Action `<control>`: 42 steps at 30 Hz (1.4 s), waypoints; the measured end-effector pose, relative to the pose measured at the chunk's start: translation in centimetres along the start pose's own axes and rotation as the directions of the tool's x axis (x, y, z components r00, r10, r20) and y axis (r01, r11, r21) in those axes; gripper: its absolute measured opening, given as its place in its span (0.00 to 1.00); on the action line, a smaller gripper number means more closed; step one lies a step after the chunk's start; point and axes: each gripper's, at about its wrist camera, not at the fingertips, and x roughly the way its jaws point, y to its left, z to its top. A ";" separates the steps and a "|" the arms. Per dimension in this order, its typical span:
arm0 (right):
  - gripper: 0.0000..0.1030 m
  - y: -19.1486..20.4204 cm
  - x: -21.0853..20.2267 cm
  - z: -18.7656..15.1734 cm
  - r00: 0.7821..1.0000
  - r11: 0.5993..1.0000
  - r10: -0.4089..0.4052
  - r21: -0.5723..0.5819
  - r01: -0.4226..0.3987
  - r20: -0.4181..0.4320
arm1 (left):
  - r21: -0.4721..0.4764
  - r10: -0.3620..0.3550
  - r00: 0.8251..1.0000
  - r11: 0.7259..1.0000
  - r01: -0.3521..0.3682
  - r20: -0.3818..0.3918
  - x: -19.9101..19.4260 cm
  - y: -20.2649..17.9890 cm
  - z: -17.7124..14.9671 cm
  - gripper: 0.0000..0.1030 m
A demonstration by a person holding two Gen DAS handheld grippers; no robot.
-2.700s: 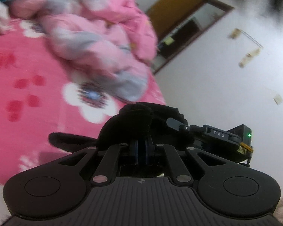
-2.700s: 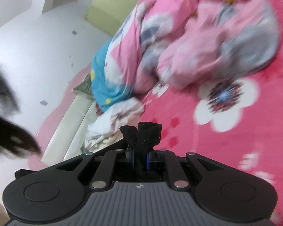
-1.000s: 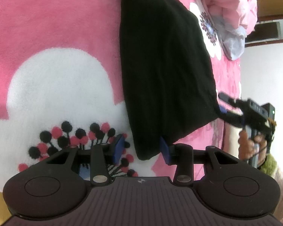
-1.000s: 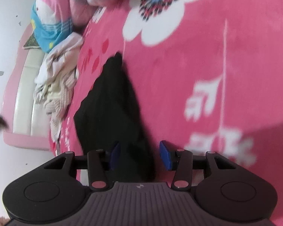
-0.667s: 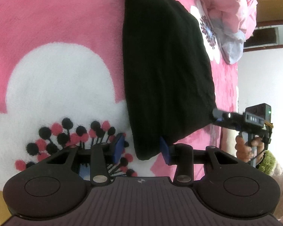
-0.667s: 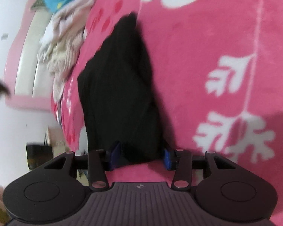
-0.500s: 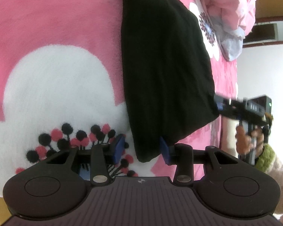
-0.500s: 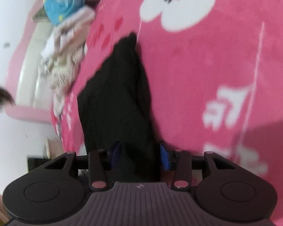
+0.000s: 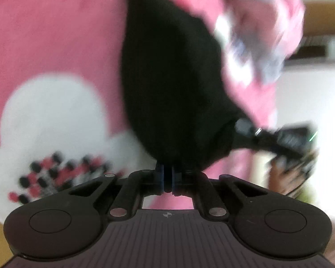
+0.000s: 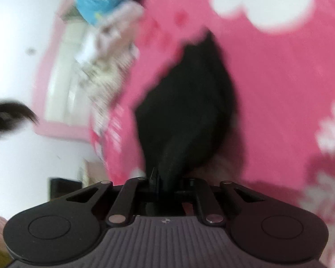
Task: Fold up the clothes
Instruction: 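Grasp the folded black T-shirt edge with both grippers and lift it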
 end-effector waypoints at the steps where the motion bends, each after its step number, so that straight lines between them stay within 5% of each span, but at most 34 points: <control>1: 0.11 1.1 -0.3 1.0 0.999 1.000 0.024 -0.005 -0.024 0.030 | -0.024 -0.055 0.998 0.998 0.056 0.039 -1.3 -0.7 1.4 0.04; 6: 0.11 8.6 -2.4 8.6 0.975 0.990 0.123 -0.098 -0.106 0.188 | 0.016 -0.248 0.944 0.968 0.250 0.220 -8.0 -6.4 9.9 0.03; 10: 0.11 13.9 -5.3 11.4 0.942 0.970 0.200 -0.191 -0.151 0.270 | 0.130 -0.324 0.902 0.945 0.299 0.283 -12.3 -10.8 13.7 0.03; 14: 0.11 15.2 -7.3 9.2 0.926 0.967 0.214 -0.200 -0.156 0.312 | 0.168 -0.339 0.909 0.937 0.305 0.244 -13.0 -11.8 12.9 0.03; 19: 0.11 12.1 -6.4 1.9 0.943 0.988 0.153 -0.080 -0.135 0.295 | 0.127 -0.285 0.949 0.955 0.269 0.133 -11.1 -7.5 8.4 0.03; 22: 0.11 7.5 -3.8 -4.3 0.973 0.996 0.029 0.073 -0.047 0.229 | 0.057 -0.198 0.979 0.979 0.195 0.048 -8.6 -3.2 5.3 0.03; 24: 0.13 3.8 -1.5 -7.8 0.987 0.985 -0.056 0.167 0.030 0.152 | 0.070 -0.076 0.997 0.995 0.077 -0.026 -6.3 0.1 3.1 0.04; 26: 0.16 0.0 1.1 -10.9 0.980 0.951 -0.195 0.252 0.180 0.037 | 0.086 0.058 0.989 0.995 -0.047 -0.135 -3.2 3.8 1.4 0.04; 27: 0.15 -1.9 2.4 -12.1 0.963 0.918 -0.266 0.294 0.264 -0.036 | 0.120 0.148 0.972 0.985 -0.127 -0.183 -1.8 5.3 0.8 0.05; 29: 0.18 -3.7 2.0 -13.4 0.972 0.901 -0.235 0.373 0.222 -0.011 | 0.193 0.217 0.952 0.965 -0.176 -0.217 -0.8 6.5 0.4 0.10; 33: 0.43 -1.6 -1.6 -12.7 0.943 0.897 -0.331 0.324 0.300 0.042 | 0.290 0.206 0.960 0.946 -0.146 -0.189 -2.7 4.3 2.6 0.27; 38: 0.43 0.1 -4.4 -9.2 0.893 0.898 -0.414 0.241 0.368 0.176 | 0.371 0.193 0.973 0.919 -0.135 -0.123 -3.0 2.0 7.0 0.32; 42: 0.46 -0.2 -1.6 -4.0 0.881 0.908 -0.417 0.154 0.390 0.224 | 0.412 0.197 0.978 0.899 -0.150 -0.073 0.3 0.7 9.8 0.42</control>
